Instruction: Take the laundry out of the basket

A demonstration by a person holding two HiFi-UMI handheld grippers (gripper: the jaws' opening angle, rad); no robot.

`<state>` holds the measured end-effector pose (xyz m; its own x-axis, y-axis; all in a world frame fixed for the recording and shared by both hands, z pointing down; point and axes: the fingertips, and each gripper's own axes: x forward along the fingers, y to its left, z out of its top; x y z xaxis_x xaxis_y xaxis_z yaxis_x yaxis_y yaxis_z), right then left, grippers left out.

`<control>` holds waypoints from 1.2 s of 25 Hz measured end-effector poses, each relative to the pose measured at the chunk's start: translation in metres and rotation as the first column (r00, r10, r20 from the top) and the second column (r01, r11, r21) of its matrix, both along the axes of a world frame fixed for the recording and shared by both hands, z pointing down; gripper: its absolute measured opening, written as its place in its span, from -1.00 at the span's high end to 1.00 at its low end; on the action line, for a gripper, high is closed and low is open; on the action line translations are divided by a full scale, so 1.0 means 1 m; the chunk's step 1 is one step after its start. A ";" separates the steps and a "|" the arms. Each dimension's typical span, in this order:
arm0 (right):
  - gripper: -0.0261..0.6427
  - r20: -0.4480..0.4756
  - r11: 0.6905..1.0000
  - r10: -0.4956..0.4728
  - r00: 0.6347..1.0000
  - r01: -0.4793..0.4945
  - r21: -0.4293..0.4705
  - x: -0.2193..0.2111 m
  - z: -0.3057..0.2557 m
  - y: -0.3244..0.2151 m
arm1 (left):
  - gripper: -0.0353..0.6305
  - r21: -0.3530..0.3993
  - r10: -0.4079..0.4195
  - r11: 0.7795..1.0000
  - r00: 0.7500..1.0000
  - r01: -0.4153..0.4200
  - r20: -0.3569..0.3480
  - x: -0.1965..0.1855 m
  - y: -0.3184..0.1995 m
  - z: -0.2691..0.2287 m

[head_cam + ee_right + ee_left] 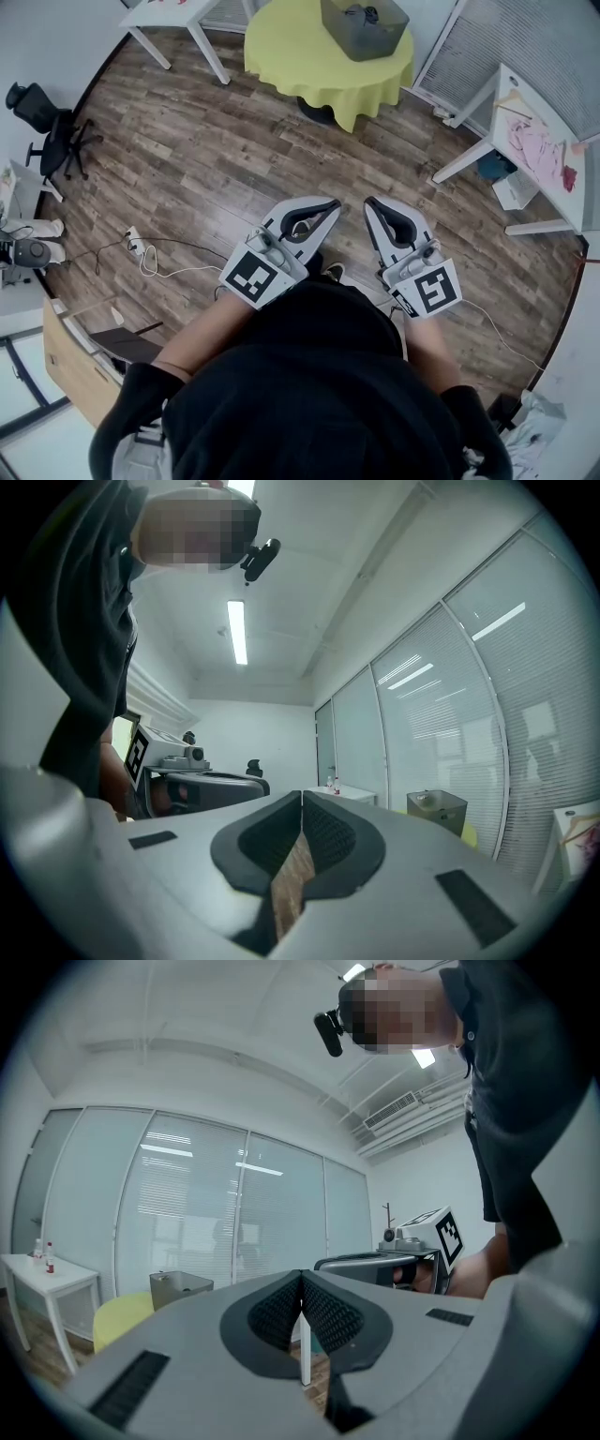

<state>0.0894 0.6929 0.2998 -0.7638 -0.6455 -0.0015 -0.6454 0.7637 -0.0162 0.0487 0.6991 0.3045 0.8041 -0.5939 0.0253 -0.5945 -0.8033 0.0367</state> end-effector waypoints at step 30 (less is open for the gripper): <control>0.85 -0.037 0.997 0.066 0.997 -0.068 -0.047 -0.030 0.011 -0.196 | 0.87 -0.017 0.092 0.996 0.995 -0.093 -0.042 -0.023 -0.208 0.009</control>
